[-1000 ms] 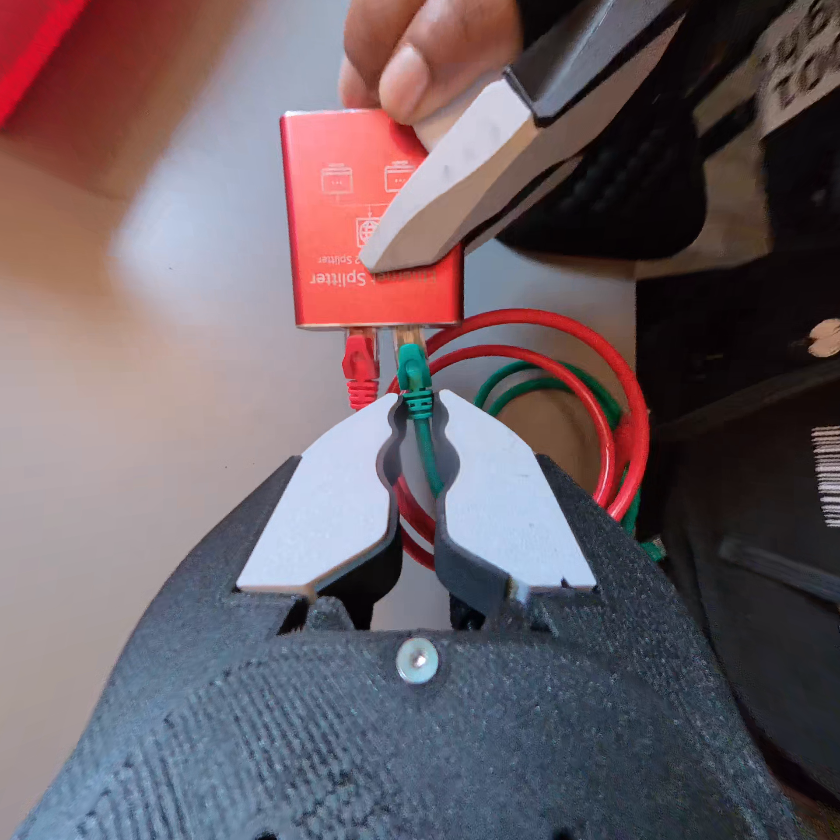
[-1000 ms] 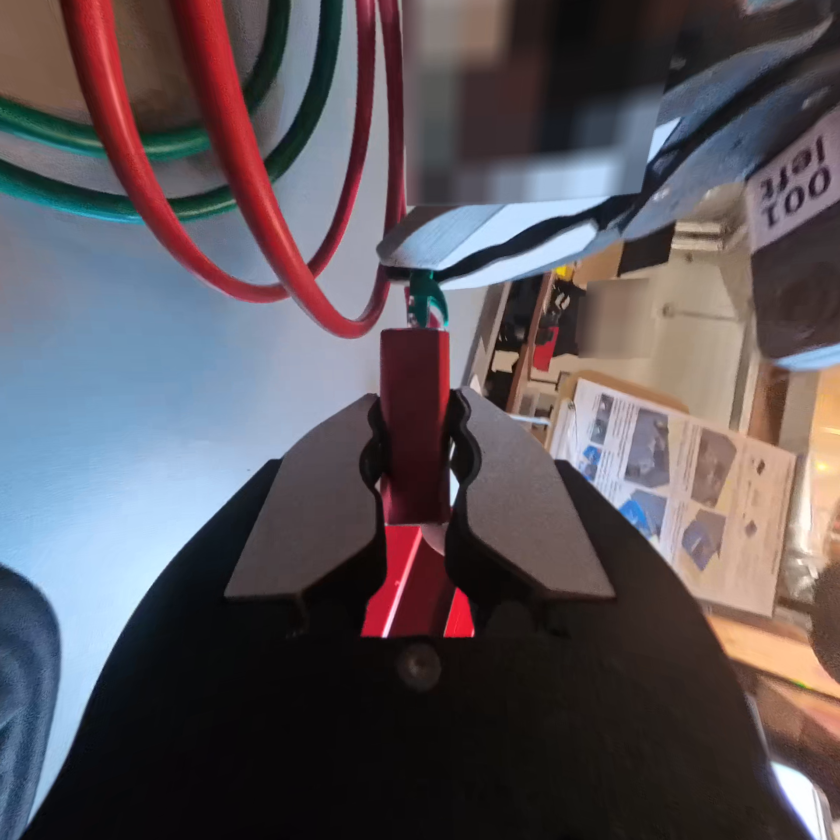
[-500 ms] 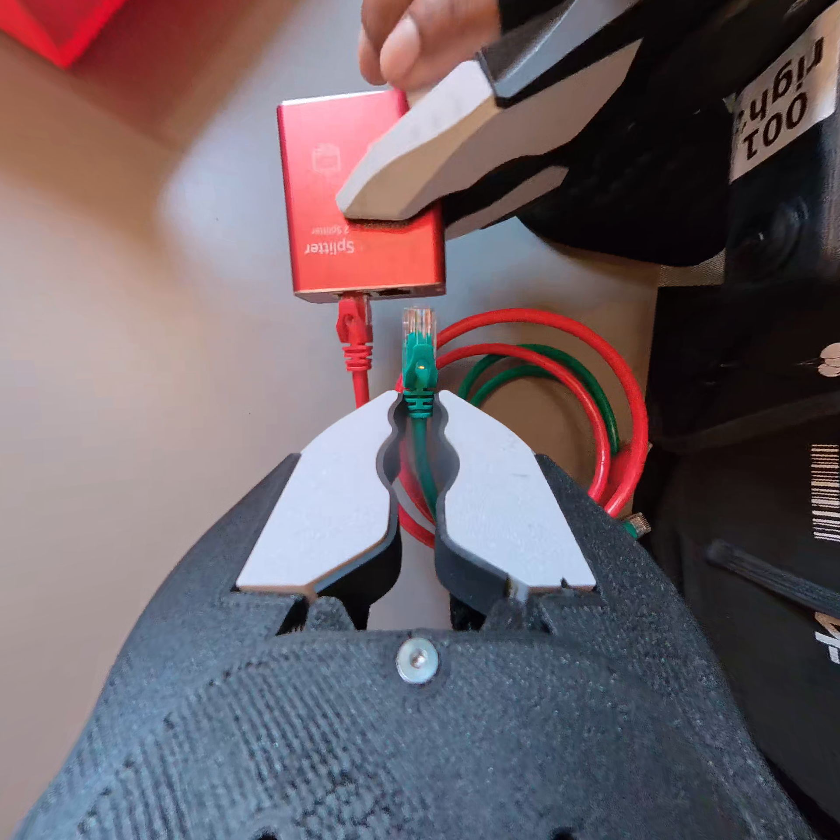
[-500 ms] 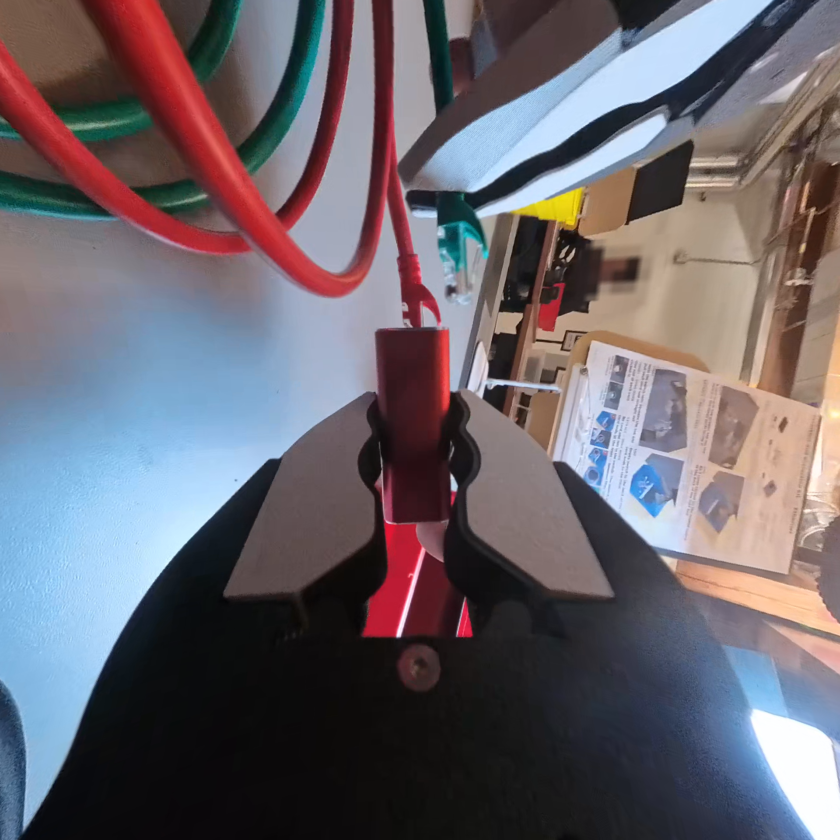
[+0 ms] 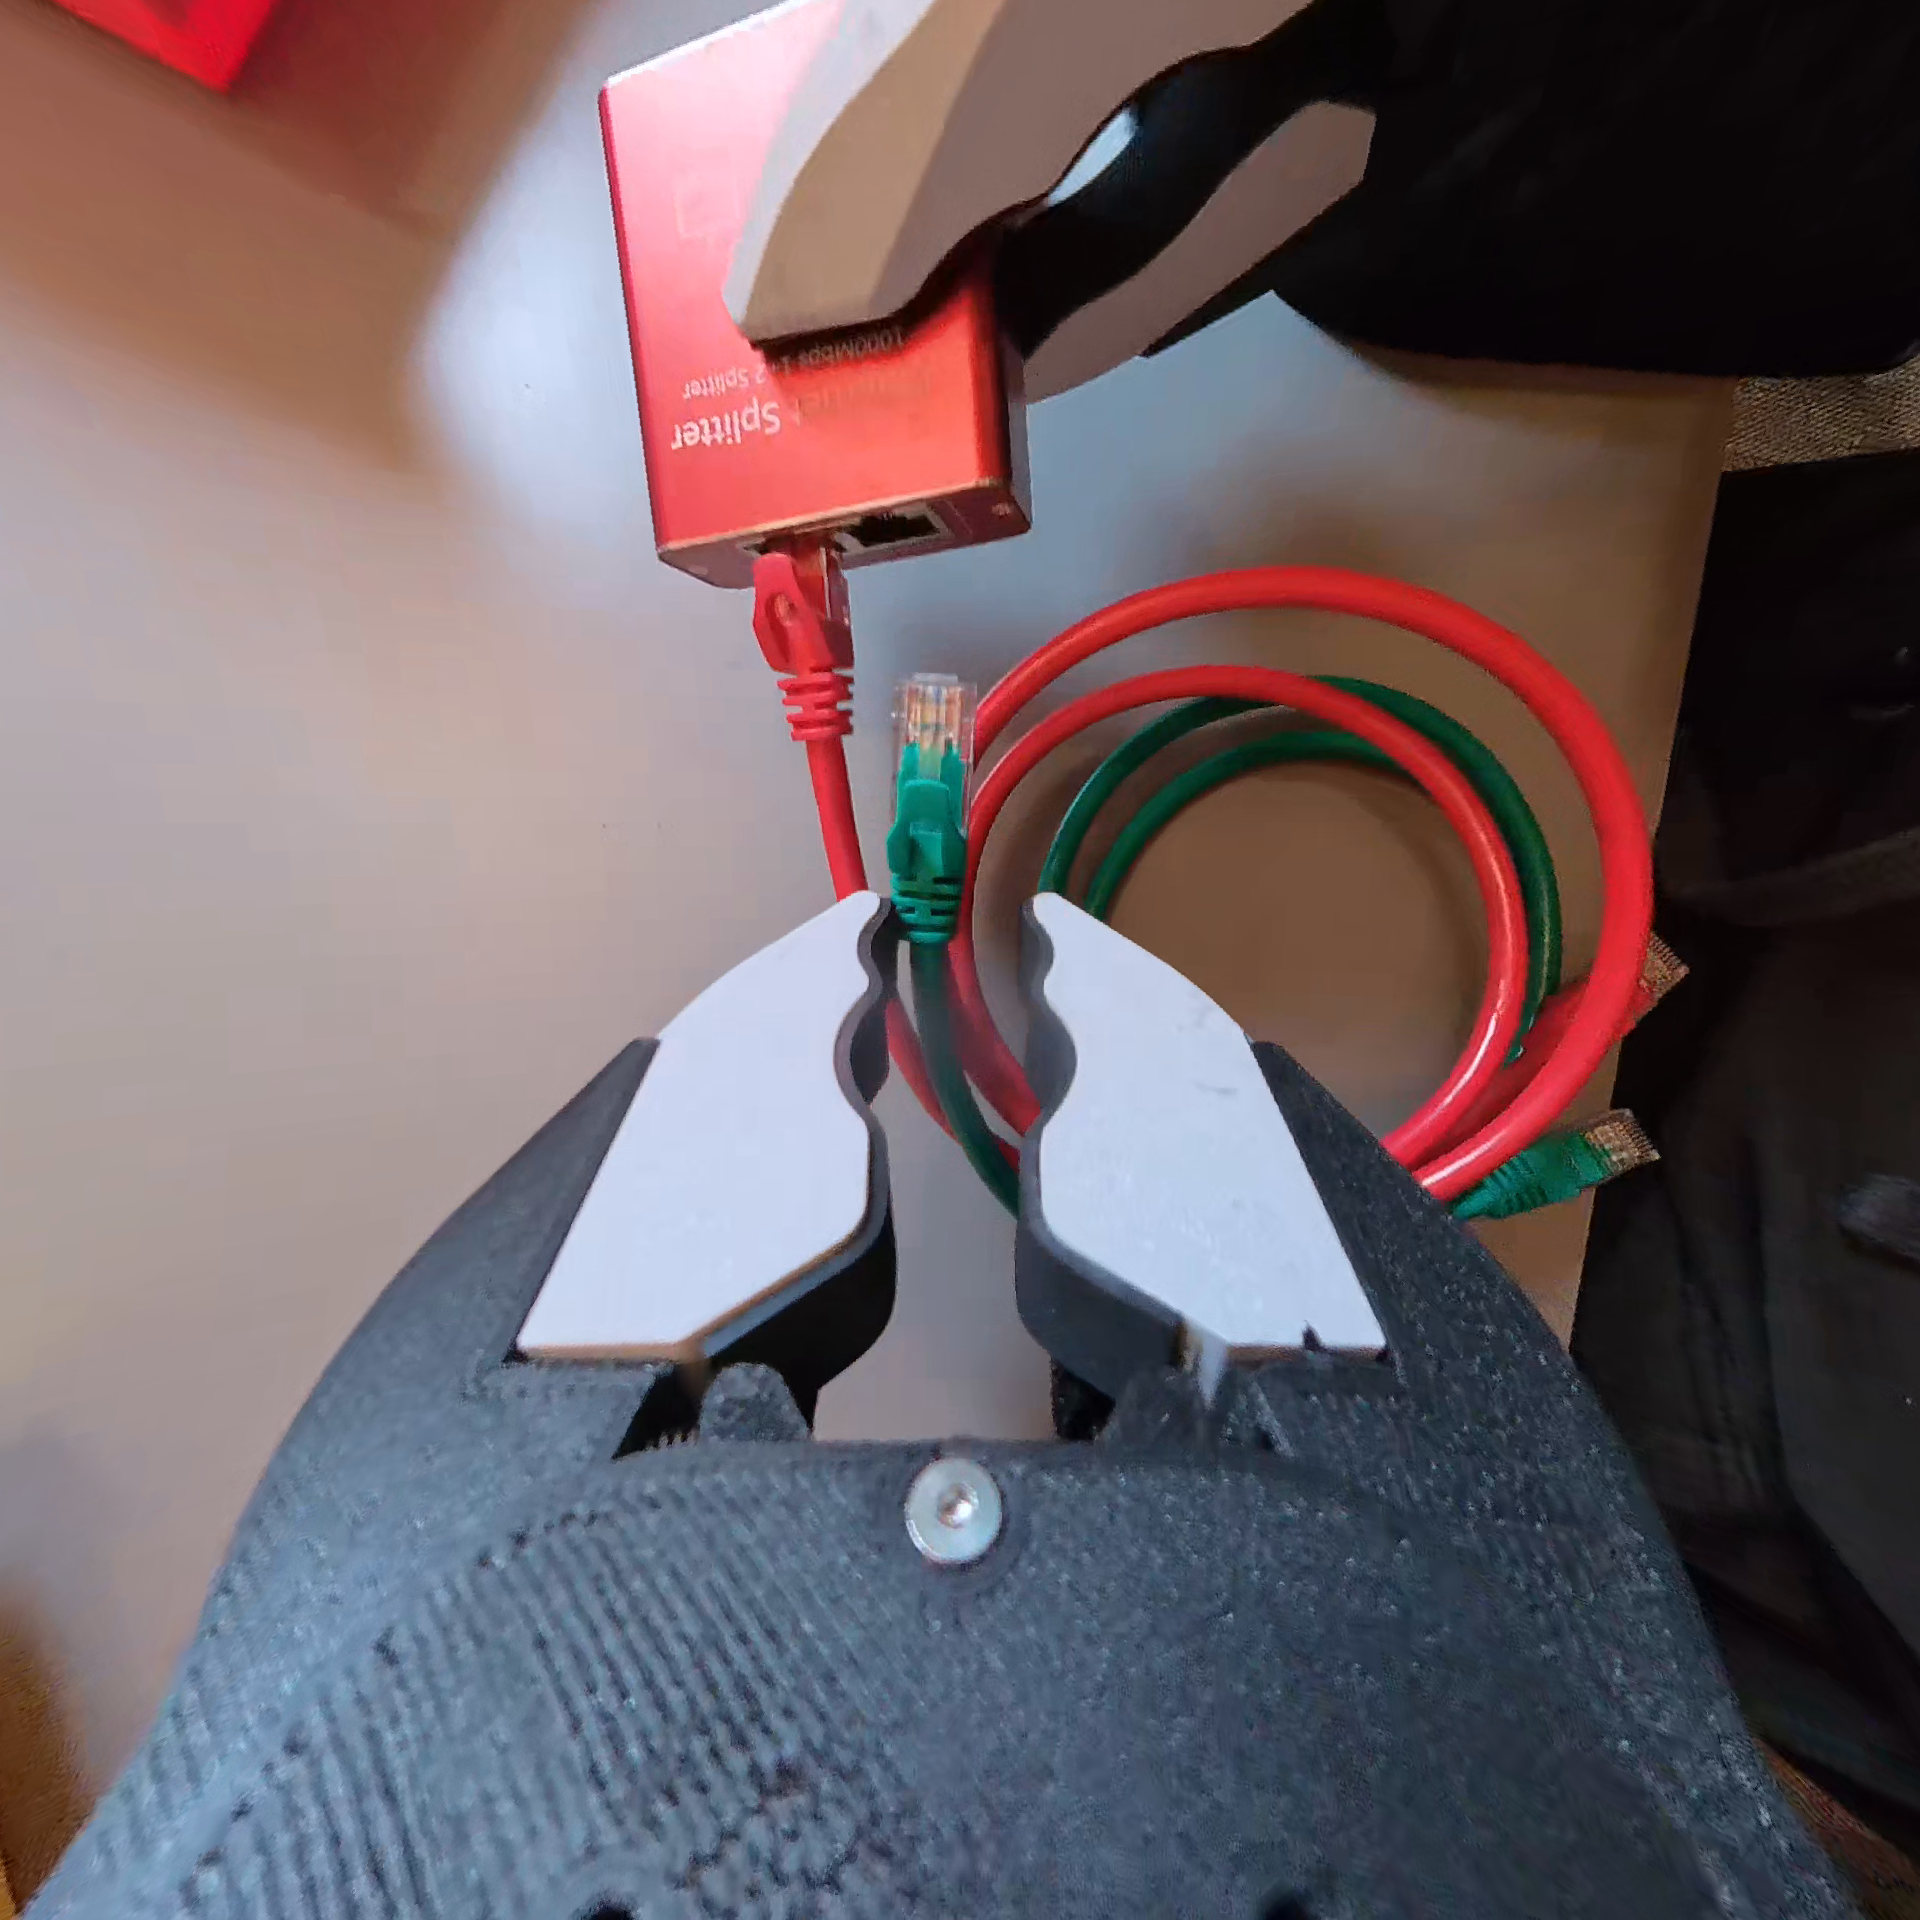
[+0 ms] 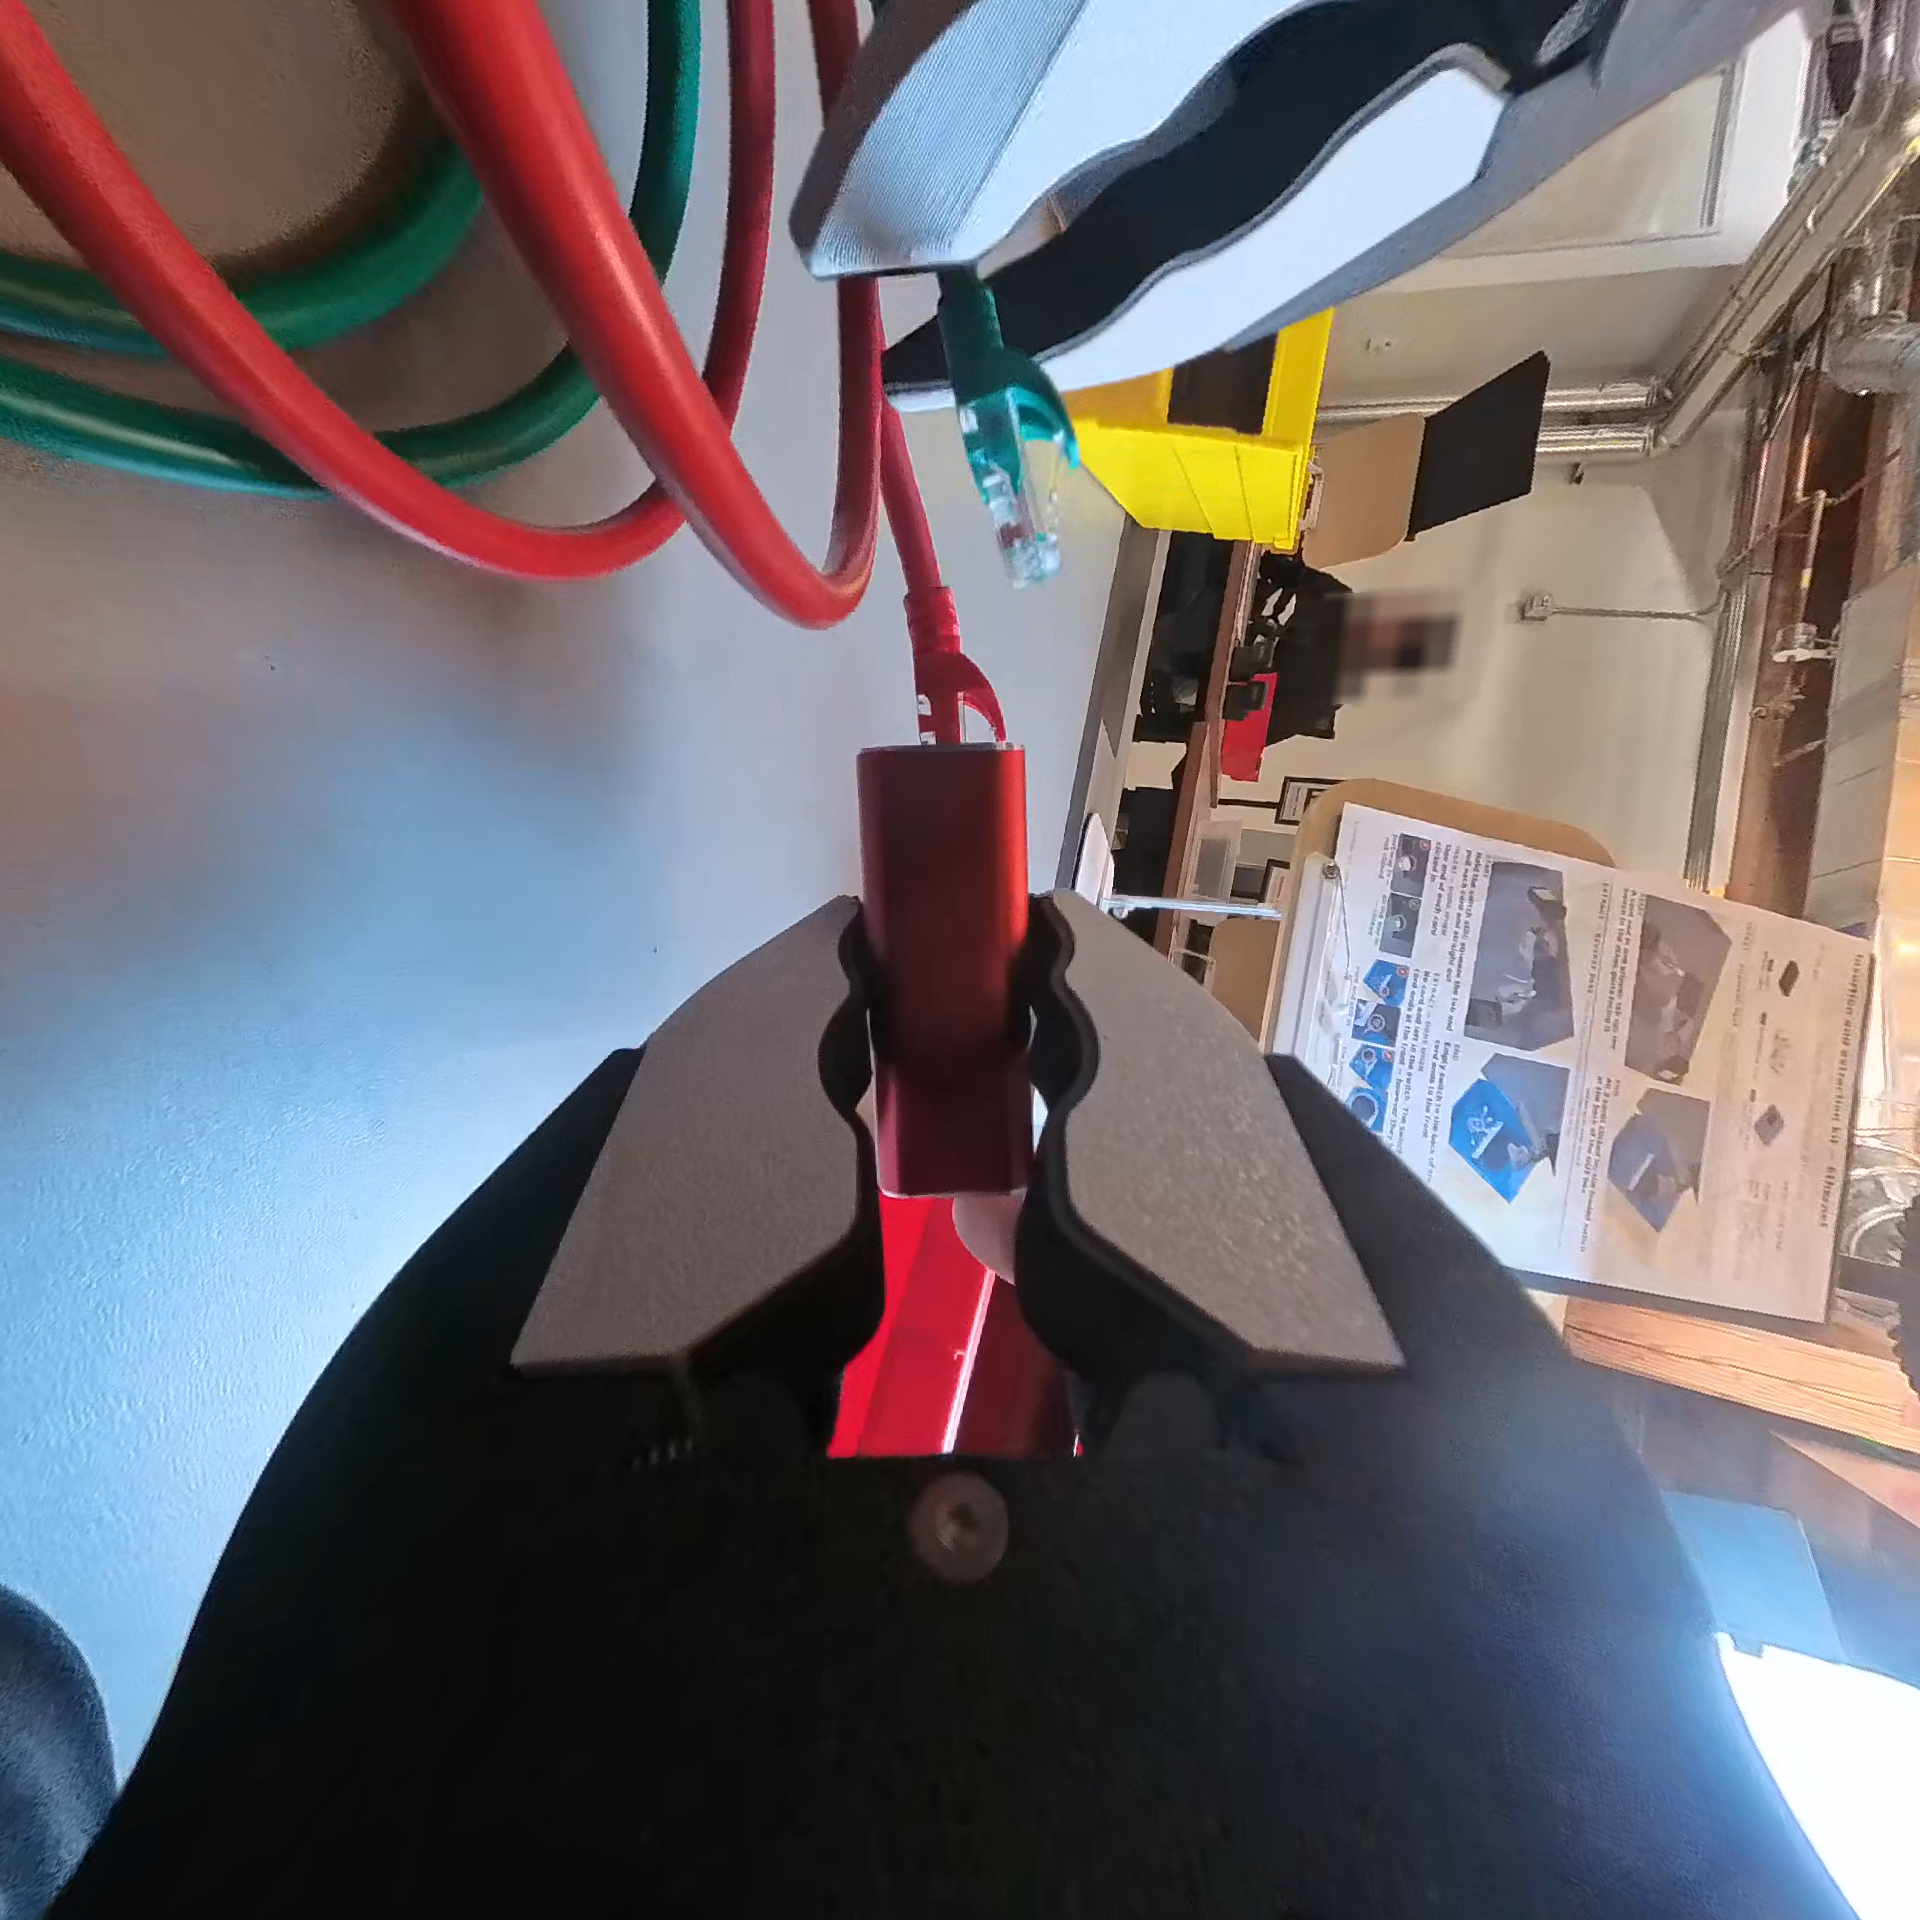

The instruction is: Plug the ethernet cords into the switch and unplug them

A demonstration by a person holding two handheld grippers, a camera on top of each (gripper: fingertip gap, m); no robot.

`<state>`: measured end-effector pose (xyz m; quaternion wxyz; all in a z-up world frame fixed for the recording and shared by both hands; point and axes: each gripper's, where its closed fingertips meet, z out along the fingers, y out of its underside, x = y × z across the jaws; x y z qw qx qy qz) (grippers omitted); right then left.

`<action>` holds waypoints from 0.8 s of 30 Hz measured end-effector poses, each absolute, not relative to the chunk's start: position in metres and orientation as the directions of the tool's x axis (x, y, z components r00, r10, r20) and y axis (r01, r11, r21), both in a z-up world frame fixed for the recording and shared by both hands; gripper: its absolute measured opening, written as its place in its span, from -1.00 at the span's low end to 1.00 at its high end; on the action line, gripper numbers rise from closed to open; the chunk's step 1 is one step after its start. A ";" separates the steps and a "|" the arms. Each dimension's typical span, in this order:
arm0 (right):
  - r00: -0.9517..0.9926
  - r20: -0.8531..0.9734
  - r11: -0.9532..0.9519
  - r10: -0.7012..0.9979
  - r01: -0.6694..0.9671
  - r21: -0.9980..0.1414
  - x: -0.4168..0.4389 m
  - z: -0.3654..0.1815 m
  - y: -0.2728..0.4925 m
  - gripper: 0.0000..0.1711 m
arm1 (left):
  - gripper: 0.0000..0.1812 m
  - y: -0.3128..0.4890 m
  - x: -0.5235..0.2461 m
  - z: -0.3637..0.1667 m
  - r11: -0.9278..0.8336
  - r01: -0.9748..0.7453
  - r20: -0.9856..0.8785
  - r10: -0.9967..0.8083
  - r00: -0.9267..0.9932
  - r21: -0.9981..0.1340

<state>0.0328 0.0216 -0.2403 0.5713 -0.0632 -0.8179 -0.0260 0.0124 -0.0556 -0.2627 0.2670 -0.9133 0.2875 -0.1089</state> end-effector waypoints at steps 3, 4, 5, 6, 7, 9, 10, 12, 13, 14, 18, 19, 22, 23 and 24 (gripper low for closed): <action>-0.338 0.938 0.991 0.075 0.132 -0.032 0.032 -0.240 0.021 -0.69 | -0.77 -0.061 0.008 -0.261 -0.695 -0.459 0.037 -0.572 0.820 -0.554; -0.337 0.938 0.991 0.078 0.133 -0.034 0.032 -0.240 0.021 -0.69 | -0.77 -0.062 0.005 -0.260 -0.696 -0.456 0.034 -0.567 0.823 -0.554; -0.337 0.938 0.990 0.080 0.134 -0.036 0.032 -0.240 0.021 -0.69 | -0.77 -0.063 0.004 -0.260 -0.698 -0.452 0.033 -0.562 0.827 -0.555; -0.336 0.938 0.990 0.080 0.136 -0.036 0.032 -0.239 0.021 -0.69 | -0.77 -0.064 0.002 -0.260 -0.699 -0.449 0.032 -0.558 0.829 -0.556; -0.335 0.939 0.990 0.080 0.136 -0.036 0.032 -0.239 0.021 -0.69 | -0.76 -0.065 0.001 -0.260 -0.700 -0.447 0.028 -0.554 0.832 -0.557; -0.335 0.938 0.990 0.083 0.137 -0.039 0.032 -0.238 0.021 -0.69 | -0.75 -0.066 -0.002 -0.260 -0.698 -0.444 0.016 -0.545 0.838 -0.562; -0.334 0.939 0.990 0.082 0.137 -0.038 0.032 -0.238 0.022 -0.69 | -0.74 -0.066 -0.003 -0.260 -0.697 -0.440 0.006 -0.538 0.843 -0.566; -0.330 0.941 0.990 0.079 0.135 -0.036 0.032 -0.237 0.021 -0.69 | -0.69 -0.062 -0.007 -0.256 -0.675 -0.439 -0.046 -0.516 0.855 -0.593; -0.329 0.941 0.990 0.079 0.135 -0.036 0.032 -0.237 0.021 -0.69 | -0.68 -0.060 -0.009 -0.252 -0.650 -0.442 -0.083 -0.505 0.859 -0.618; -0.326 0.942 0.990 0.079 0.134 -0.037 0.032 -0.237 0.021 -0.69 | -0.65 -0.059 -0.012 -0.249 -0.635 -0.441 -0.110 -0.491 0.864 -0.634; -0.323 0.944 0.991 0.074 0.132 -0.032 0.033 -0.235 0.021 -0.70 | -0.63 -0.071 -0.015 -0.253 -0.691 -0.356 0.011 -0.466 0.885 -0.629; -0.322 0.944 0.991 0.072 0.131 -0.031 0.033 -0.235 0.021 -0.69 | -0.63 -0.075 -0.016 -0.256 -0.709 -0.337 0.048 -0.463 0.885 -0.619; -0.322 0.944 0.991 0.069 0.128 -0.028 0.032 -0.235 0.020 -0.70 | -0.74 -0.079 -0.011 -0.259 -0.726 -0.273 0.153 -0.461 0.874 -0.632; -0.322 0.944 0.991 0.069 0.128 -0.029 0.032 -0.235 0.020 -0.69 | -0.75 -0.079 -0.011 -0.260 -0.728 -0.265 0.163 -0.460 0.873 -0.632; -0.323 0.944 0.991 0.069 0.129 -0.028 0.032 -0.236 0.020 -0.69 | -0.76 -0.079 -0.013 -0.262 -0.731 -0.268 0.158 -0.456 0.876 -0.628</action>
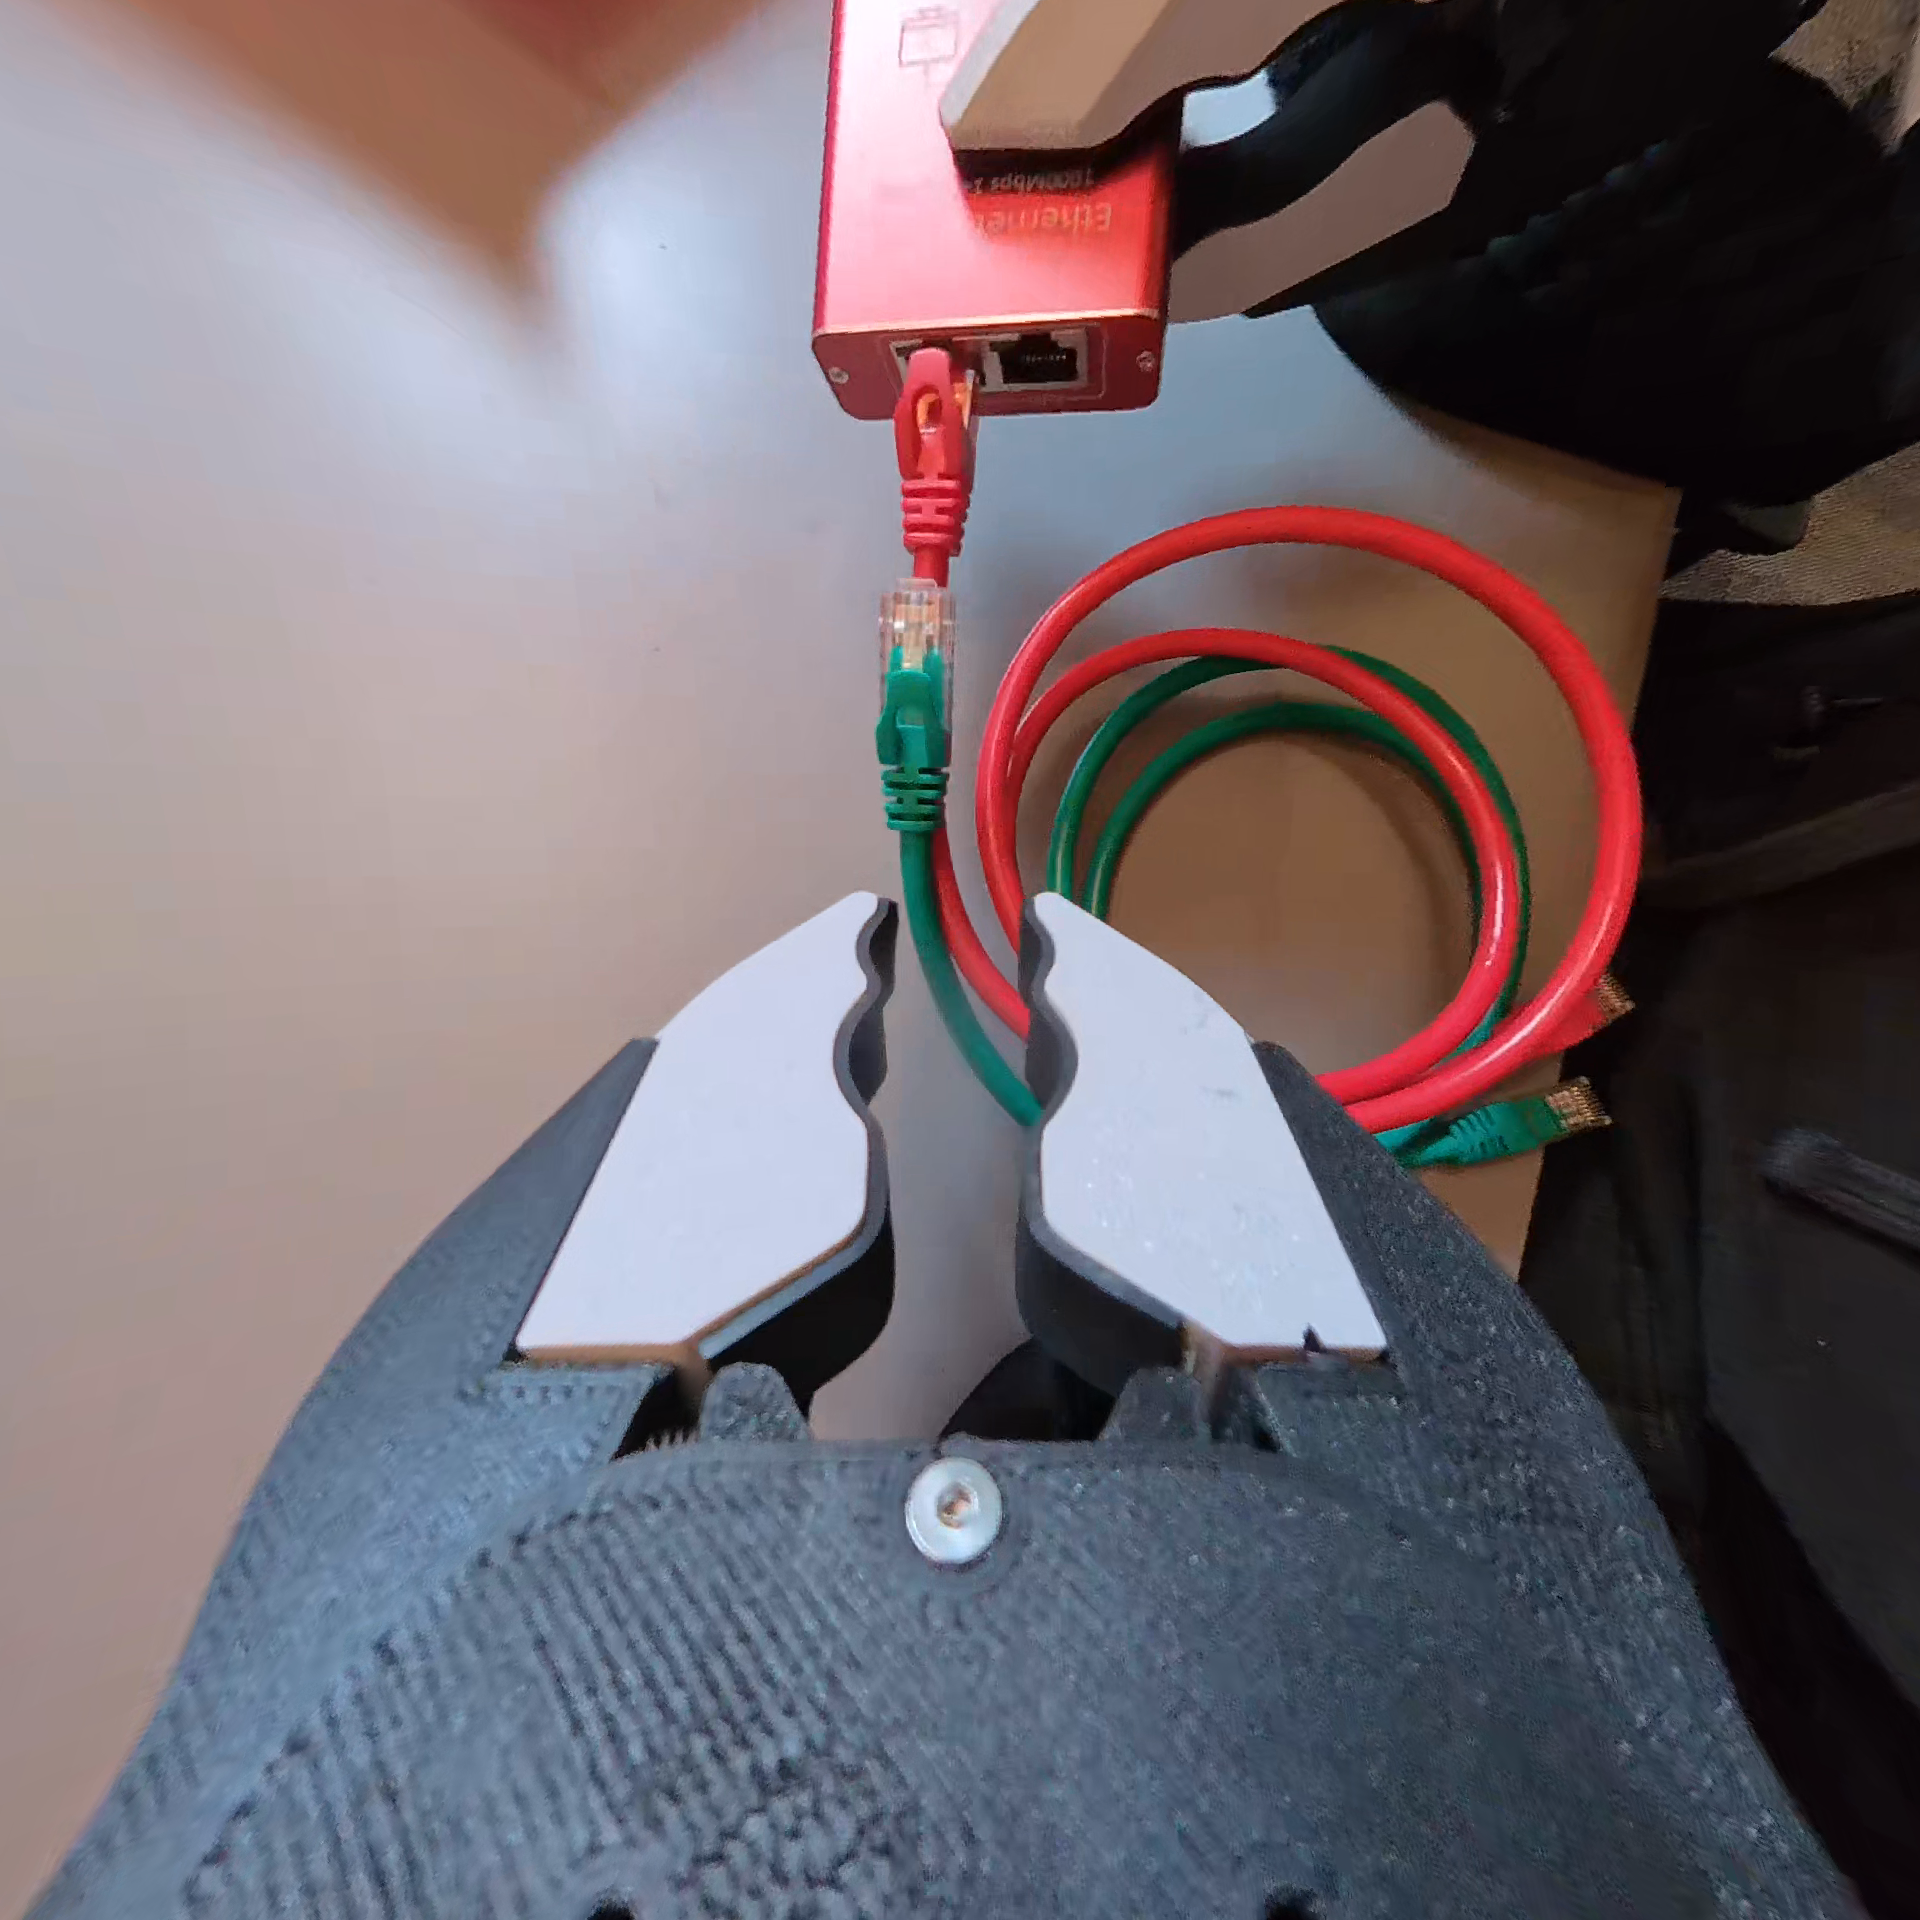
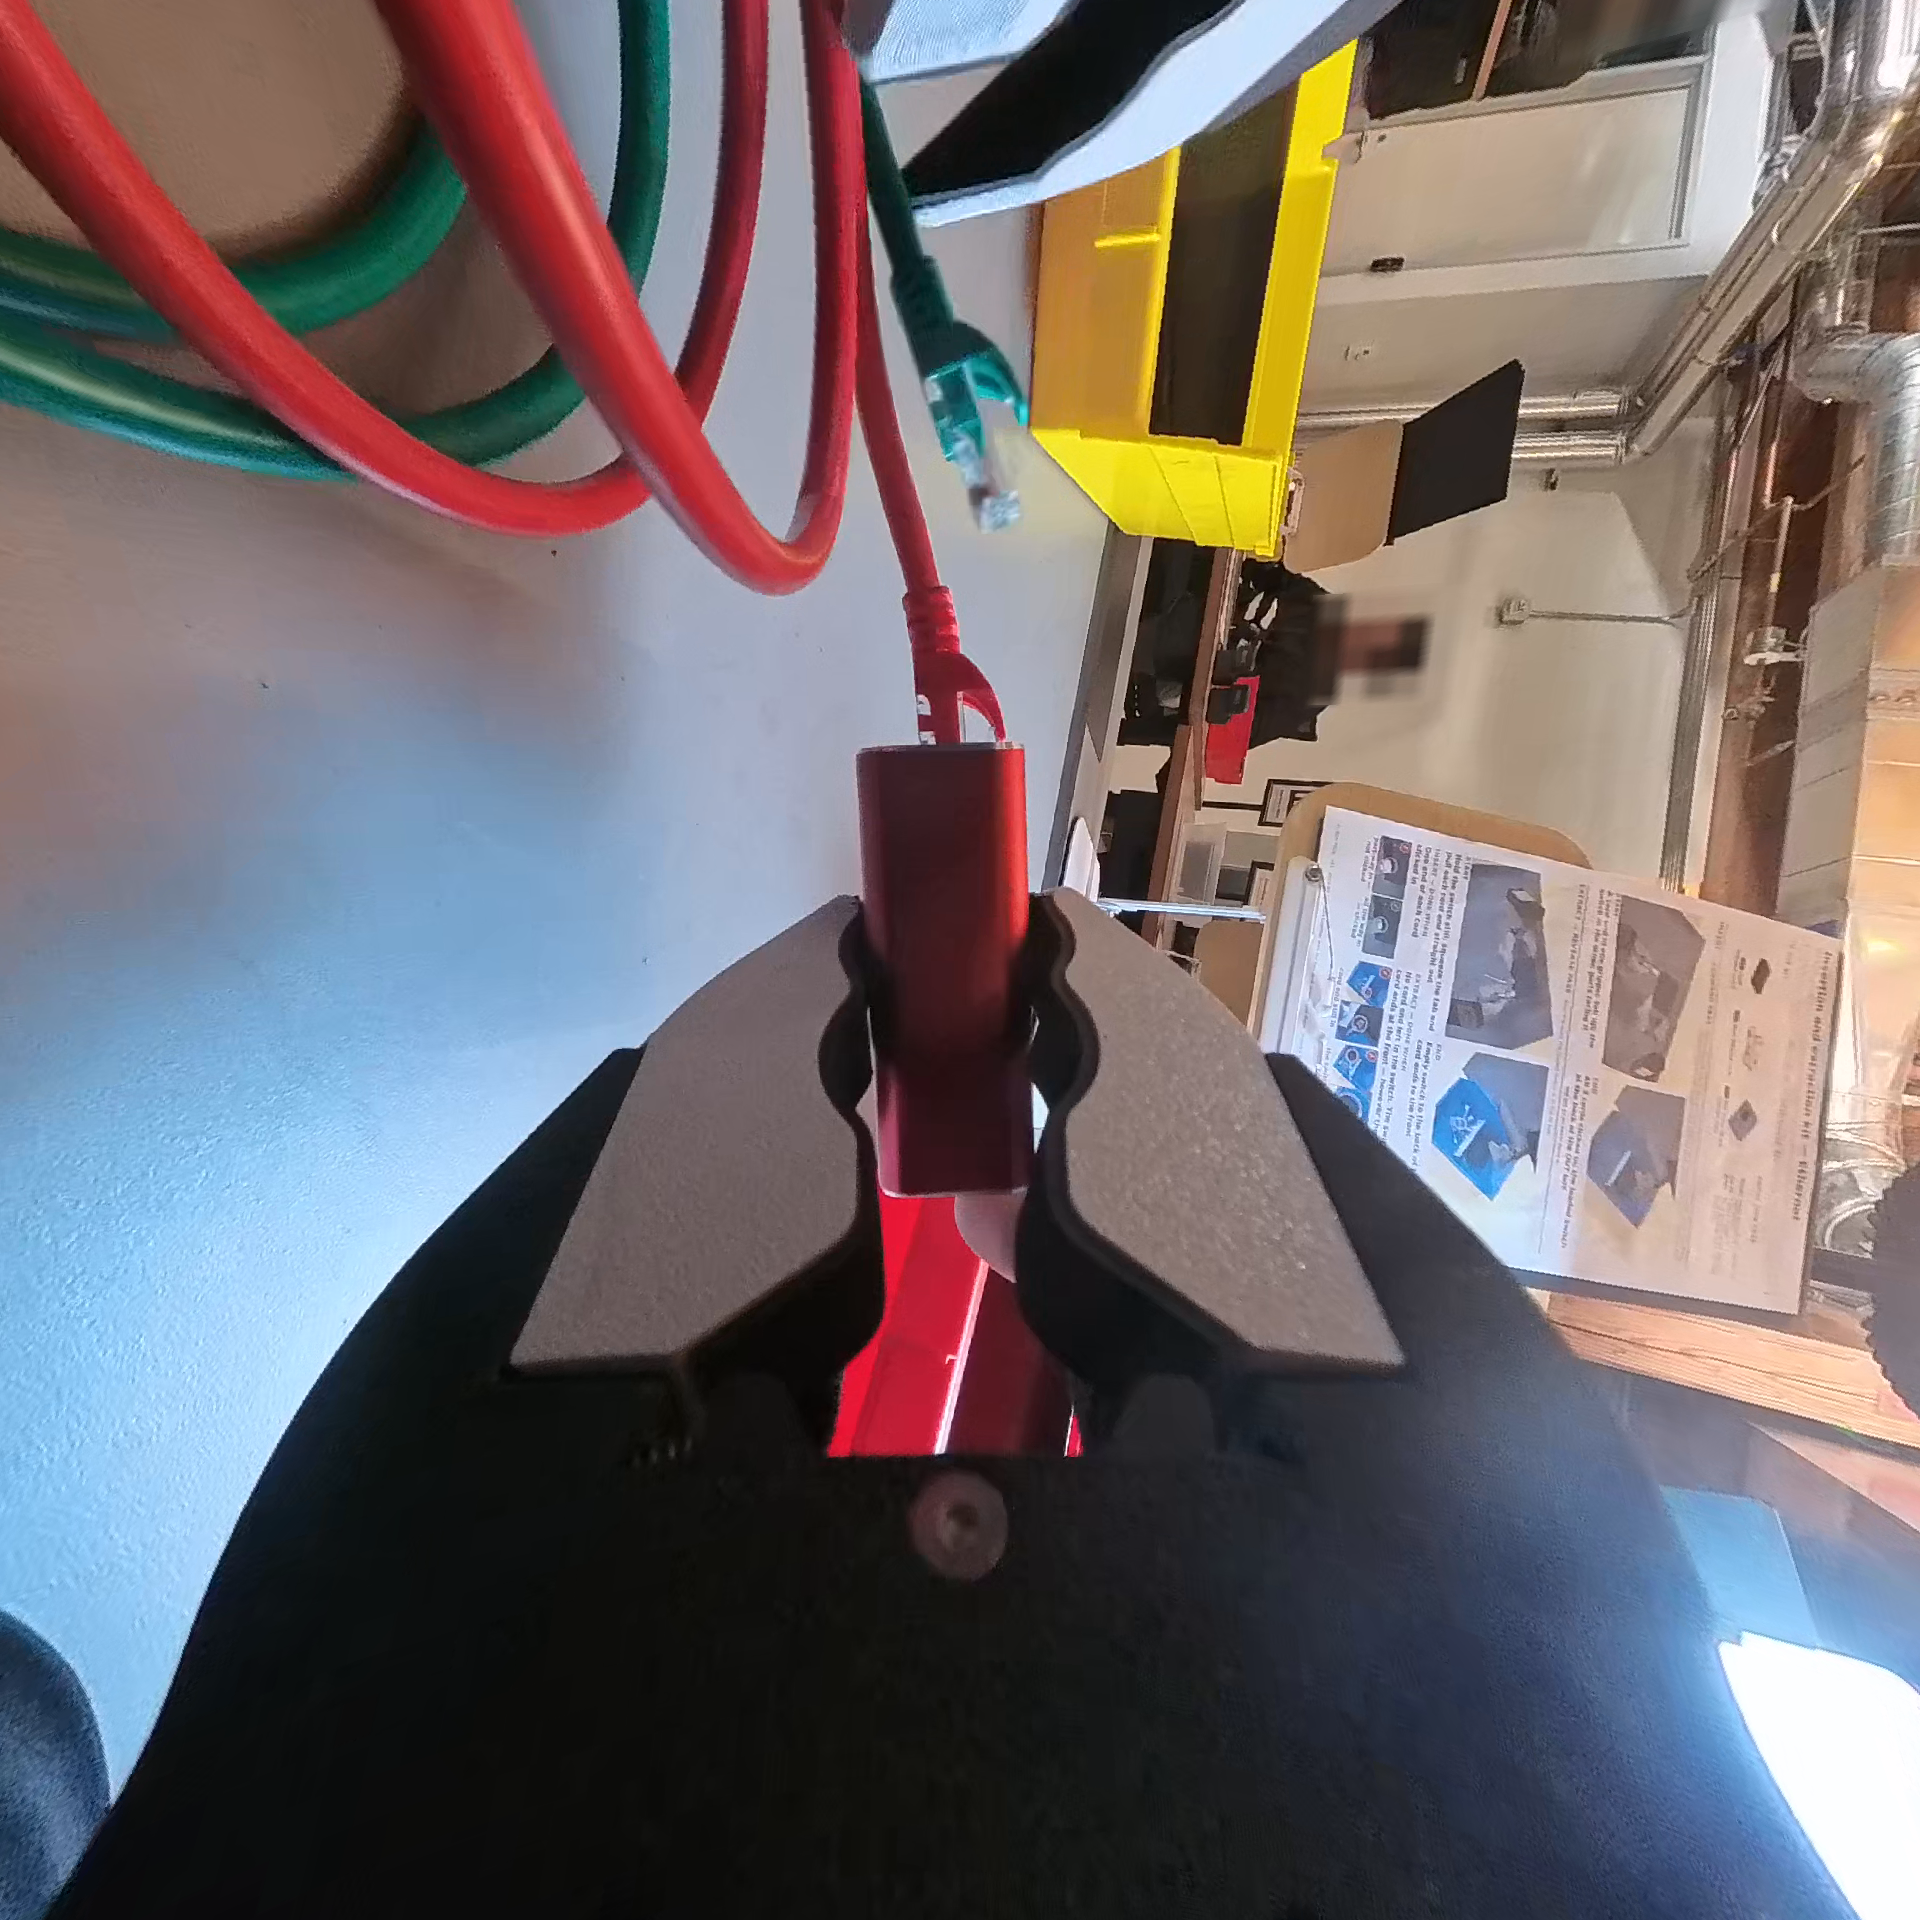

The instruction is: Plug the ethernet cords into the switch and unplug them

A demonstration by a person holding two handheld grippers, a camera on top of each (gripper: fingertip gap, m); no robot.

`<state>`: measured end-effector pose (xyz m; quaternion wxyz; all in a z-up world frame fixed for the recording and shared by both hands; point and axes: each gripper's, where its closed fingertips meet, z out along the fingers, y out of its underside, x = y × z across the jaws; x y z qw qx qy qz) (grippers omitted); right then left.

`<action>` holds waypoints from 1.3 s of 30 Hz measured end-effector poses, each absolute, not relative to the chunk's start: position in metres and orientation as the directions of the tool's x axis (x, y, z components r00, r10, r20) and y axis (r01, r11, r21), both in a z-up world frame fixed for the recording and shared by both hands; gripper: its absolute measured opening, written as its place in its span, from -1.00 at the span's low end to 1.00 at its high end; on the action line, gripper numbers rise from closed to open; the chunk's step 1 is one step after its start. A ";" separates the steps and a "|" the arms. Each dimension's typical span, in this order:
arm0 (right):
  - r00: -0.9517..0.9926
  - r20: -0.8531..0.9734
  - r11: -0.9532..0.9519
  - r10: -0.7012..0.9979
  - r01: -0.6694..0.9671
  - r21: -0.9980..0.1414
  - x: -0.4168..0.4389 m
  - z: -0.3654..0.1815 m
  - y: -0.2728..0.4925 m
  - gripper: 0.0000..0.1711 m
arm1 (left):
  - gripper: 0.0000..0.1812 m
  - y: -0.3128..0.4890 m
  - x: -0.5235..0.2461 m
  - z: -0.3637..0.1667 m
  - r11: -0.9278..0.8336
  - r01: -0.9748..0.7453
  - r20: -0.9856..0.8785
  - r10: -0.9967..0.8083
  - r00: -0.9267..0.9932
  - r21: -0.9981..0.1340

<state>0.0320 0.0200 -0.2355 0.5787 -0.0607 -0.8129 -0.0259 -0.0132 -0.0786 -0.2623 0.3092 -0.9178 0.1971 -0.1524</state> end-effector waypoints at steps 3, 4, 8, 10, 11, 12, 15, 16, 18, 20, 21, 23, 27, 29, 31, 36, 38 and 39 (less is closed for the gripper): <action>-0.324 0.944 0.992 0.060 0.123 -0.021 0.032 -0.236 0.019 -0.70 | -0.86 -0.076 -0.014 -0.267 -0.738 -0.255 0.176 -0.451 0.875 -0.625; -0.323 0.945 0.993 0.058 0.119 -0.020 0.032 -0.236 0.018 -0.70 | -0.89 -0.074 -0.016 -0.269 -0.738 -0.254 0.175 -0.450 0.876 -0.625; -0.323 0.945 0.993 0.048 0.115 -0.011 0.033 -0.236 0.018 -0.70 | -0.89 -0.073 -0.013 -0.273 -0.746 -0.231 0.218 -0.451 0.865 -0.624; -0.317 0.947 0.994 0.045 0.110 -0.011 0.033 -0.236 0.017 -0.69 | -0.86 -0.073 -0.011 -0.273 -0.749 -0.212 0.248 -0.450 0.858 -0.628; -0.315 0.948 0.994 0.047 0.106 -0.015 0.034 -0.235 0.017 -0.69 | -0.84 -0.073 -0.009 -0.273 -0.752 -0.198 0.273 -0.452 0.849 -0.629; -0.312 0.949 0.995 0.044 0.102 -0.013 0.033 -0.234 0.016 -0.69 | -0.83 -0.072 -0.008 -0.274 -0.755 -0.184 0.294 -0.450 0.843 -0.630; -0.315 0.948 0.994 0.040 0.107 -0.006 0.033 -0.234 0.017 -0.69 | -0.88 -0.071 -0.008 -0.273 -0.754 -0.158 0.313 -0.441 0.841 -0.638; -0.317 0.947 0.994 0.041 0.107 -0.007 0.033 -0.235 0.018 -0.69 | -0.88 -0.071 -0.008 -0.272 -0.749 -0.155 0.309 -0.441 0.843 -0.644; -0.318 0.947 0.994 0.041 0.106 -0.008 0.034 -0.235 0.018 -0.69 | -0.88 -0.071 -0.009 -0.270 -0.740 -0.153 0.299 -0.440 0.847 -0.655; -0.317 0.948 0.994 0.039 0.106 -0.005 0.033 -0.235 0.018 -0.70 | -0.88 -0.070 -0.011 -0.268 -0.731 -0.148 0.284 -0.432 0.856 -0.667; -0.317 0.948 0.994 0.040 0.106 -0.006 0.033 -0.235 0.017 -0.69 | -0.88 -0.070 -0.011 -0.267 -0.729 -0.149 0.280 -0.432 0.857 -0.669; -0.316 0.948 0.994 0.042 0.106 -0.008 0.033 -0.236 0.017 -0.69 | -0.88 -0.071 -0.012 -0.267 -0.724 -0.158 0.266 -0.434 0.861 -0.671; -0.318 0.947 0.995 0.038 0.103 -0.006 0.032 -0.237 0.016 -0.70 | -0.90 -0.072 -0.012 -0.268 -0.719 -0.185 0.242 -0.446 0.862 -0.670; -0.320 0.947 0.995 0.038 0.100 -0.006 0.032 -0.237 0.015 -0.69 | -0.95 -0.072 -0.015 -0.257 -0.694 -0.206 0.212 -0.467 0.859 -0.690; -0.315 0.948 0.995 0.039 0.103 -0.006 0.033 -0.237 0.016 -0.69 | -0.95 -0.075 -0.020 -0.234 -0.670 -0.230 0.183 -0.486 0.854 -0.706; -0.288 0.957 0.996 0.044 0.092 -0.018 0.029 -0.229 0.014 -0.69 | -0.95 -0.078 -0.006 -0.214 -0.699 -0.259 0.238 -0.529 0.814 -0.667; -0.282 0.959 0.996 0.036 0.083 -0.013 0.026 -0.229 0.011 -0.69 | -0.95 -0.076 0.005 -0.226 -0.751 -0.264 0.307 -0.526 0.793 -0.605; -0.281 0.959 0.997 0.036 0.078 -0.014 0.026 -0.230 0.009 -0.69 | -0.95 -0.074 0.009 -0.232 -0.770 -0.266 0.327 -0.520 0.789 -0.580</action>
